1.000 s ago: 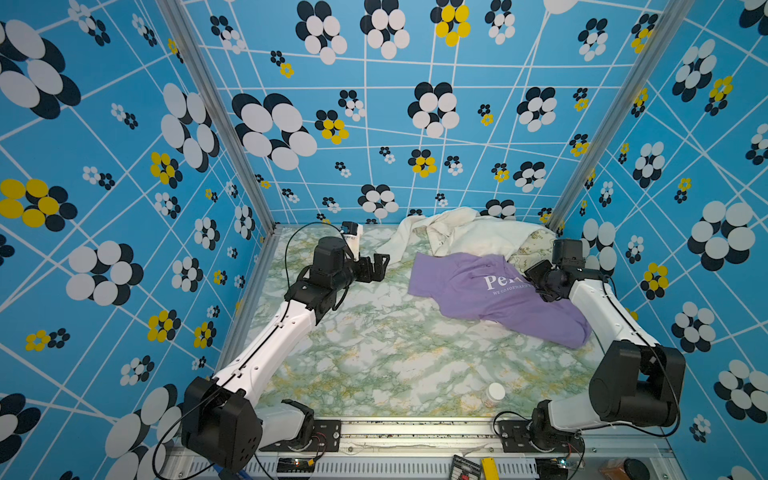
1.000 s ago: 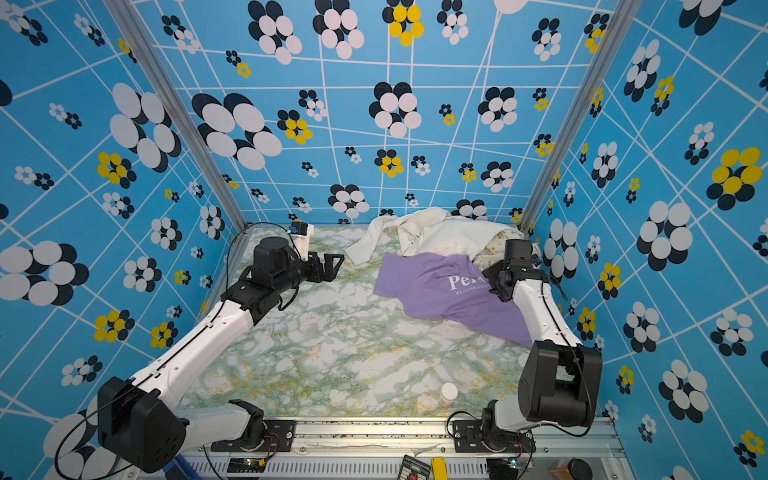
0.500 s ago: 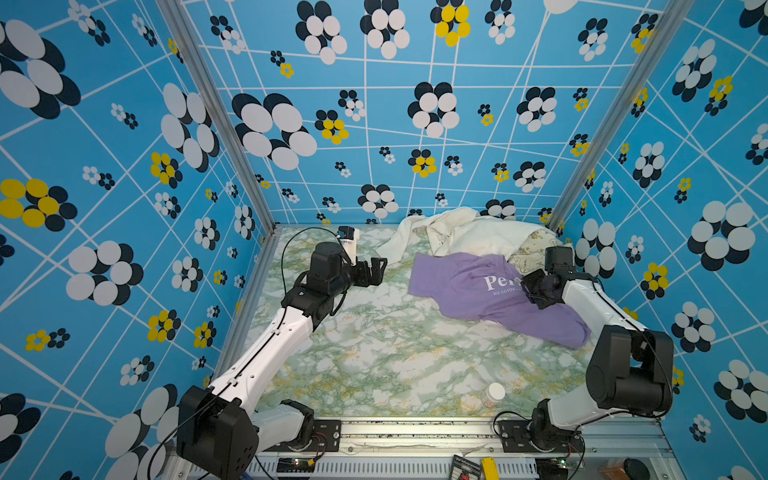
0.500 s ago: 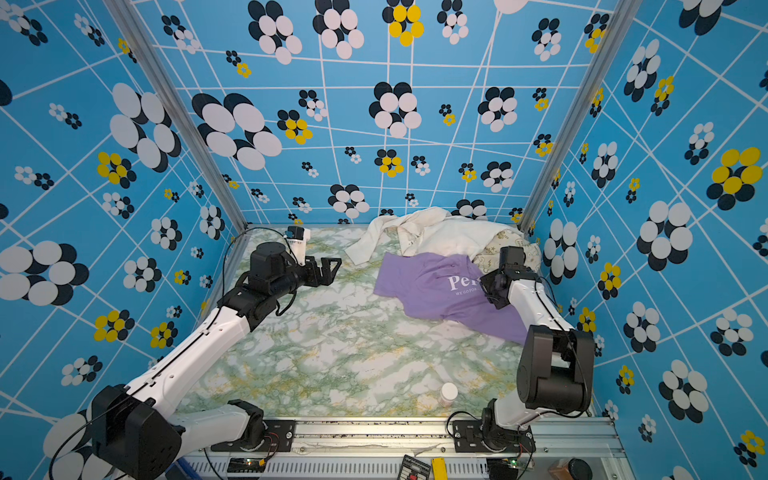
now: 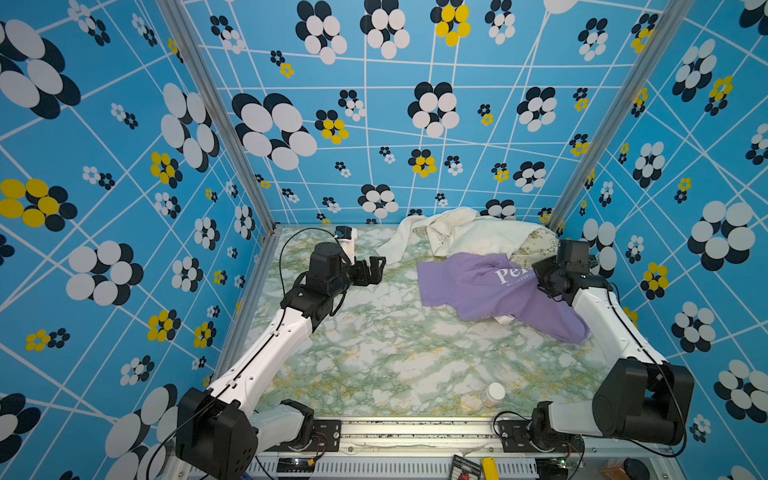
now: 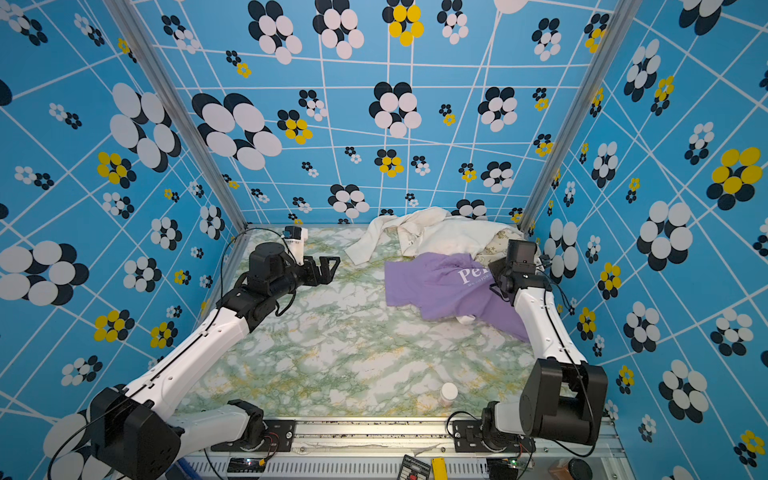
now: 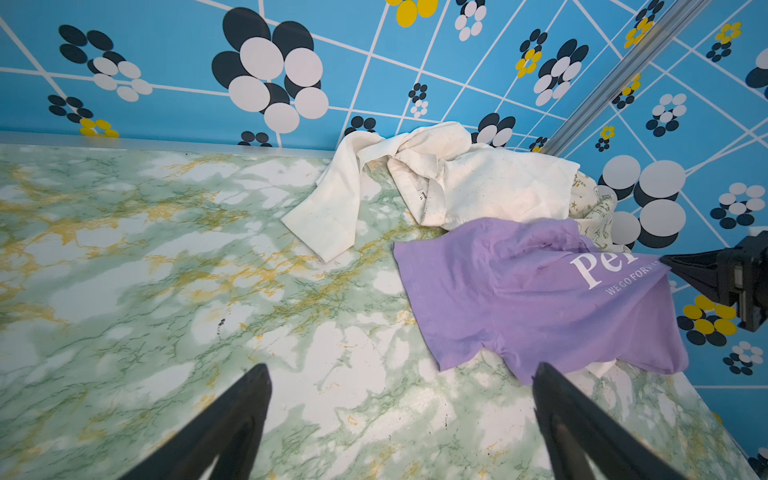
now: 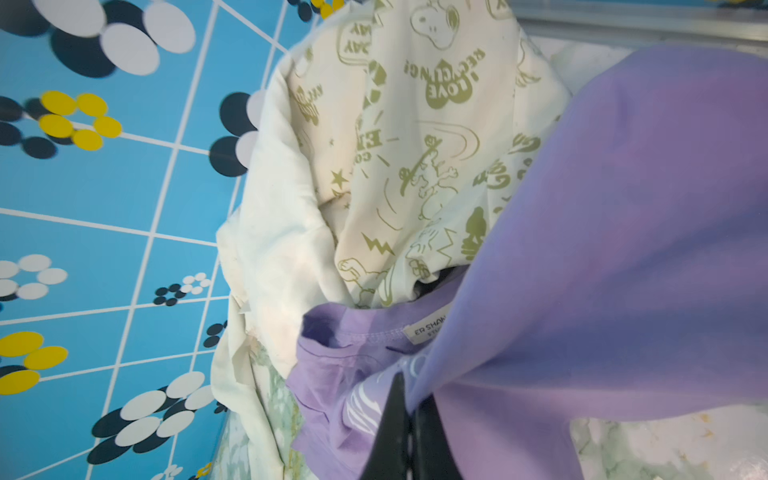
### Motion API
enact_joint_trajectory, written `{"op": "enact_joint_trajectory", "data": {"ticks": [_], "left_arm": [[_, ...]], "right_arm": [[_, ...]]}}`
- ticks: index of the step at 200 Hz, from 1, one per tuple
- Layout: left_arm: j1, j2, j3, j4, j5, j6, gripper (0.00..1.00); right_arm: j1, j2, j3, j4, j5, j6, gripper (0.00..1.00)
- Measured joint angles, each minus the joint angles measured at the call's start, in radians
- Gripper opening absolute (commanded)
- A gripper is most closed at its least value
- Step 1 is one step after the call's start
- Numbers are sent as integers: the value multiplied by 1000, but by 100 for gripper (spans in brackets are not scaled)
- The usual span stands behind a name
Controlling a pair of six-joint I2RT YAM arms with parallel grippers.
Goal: Pick out a specific cloth from the pile
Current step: 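Lift the purple shirt and carry it toward the left gripper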
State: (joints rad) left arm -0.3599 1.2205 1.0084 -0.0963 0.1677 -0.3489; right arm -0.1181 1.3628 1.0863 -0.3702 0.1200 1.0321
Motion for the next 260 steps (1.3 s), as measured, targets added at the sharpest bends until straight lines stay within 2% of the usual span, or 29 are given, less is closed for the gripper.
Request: {"op": "enact_joint_trajectory", "data": {"ticks": [64, 124, 158, 190, 244, 260], "left_arm": [[0, 6, 0, 34, -4, -26, 100], [-3, 35, 0, 53, -19, -52, 100], [-7, 38, 0, 63, -27, -58, 100], [-9, 53, 1, 75, -27, -60, 100], [-9, 61, 2, 75, -26, -59, 100], [-9, 61, 2, 74, -27, -59, 100]], "right_arm": [[90, -65, 140, 46, 208, -110, 0], [146, -46, 301, 112, 266, -302, 0], [192, 6, 409, 161, 250, -425, 0], [298, 72, 523, 202, 207, -586, 0], [475, 198, 717, 191, 54, -835, 0], [531, 245, 761, 145, -5, -889, 16]]}}
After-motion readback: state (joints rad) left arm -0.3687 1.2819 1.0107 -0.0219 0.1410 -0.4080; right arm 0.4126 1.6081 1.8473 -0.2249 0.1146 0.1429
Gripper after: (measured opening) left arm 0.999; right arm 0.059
